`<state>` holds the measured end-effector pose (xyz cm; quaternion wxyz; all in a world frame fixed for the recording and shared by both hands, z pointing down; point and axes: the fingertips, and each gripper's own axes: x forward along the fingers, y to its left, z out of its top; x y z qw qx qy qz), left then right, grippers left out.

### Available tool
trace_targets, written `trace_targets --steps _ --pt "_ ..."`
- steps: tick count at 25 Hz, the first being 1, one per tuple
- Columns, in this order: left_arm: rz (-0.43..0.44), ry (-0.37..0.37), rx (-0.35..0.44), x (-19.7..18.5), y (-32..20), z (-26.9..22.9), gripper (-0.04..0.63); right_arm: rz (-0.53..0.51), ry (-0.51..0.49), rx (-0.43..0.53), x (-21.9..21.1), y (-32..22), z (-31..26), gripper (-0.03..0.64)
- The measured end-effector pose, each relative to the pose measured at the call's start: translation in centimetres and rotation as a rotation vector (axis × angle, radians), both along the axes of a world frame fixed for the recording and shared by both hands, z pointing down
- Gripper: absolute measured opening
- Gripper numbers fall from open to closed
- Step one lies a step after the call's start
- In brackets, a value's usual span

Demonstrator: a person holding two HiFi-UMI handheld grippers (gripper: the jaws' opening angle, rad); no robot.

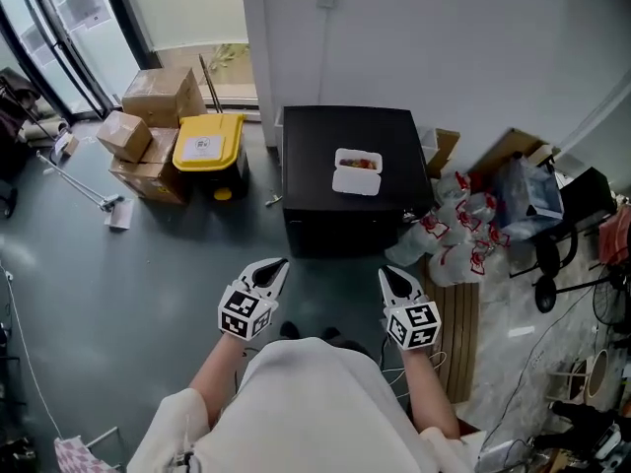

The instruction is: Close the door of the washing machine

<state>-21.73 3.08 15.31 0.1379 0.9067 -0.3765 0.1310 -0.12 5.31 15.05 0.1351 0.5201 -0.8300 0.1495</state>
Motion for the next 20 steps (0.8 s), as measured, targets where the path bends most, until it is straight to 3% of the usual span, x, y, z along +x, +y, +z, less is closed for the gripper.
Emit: trace_targets --steps 12,20 --pt "-0.037 0.03 0.047 0.7 1.0 -4.5 0.008 -0.017 0.012 0.062 2.2 -0.5 -3.9 0.032" --pt "-0.045 0.029 0.048 1.2 0.5 -3.8 0.008 -0.046 0.003 0.101 1.8 -0.7 -4.7 0.032"
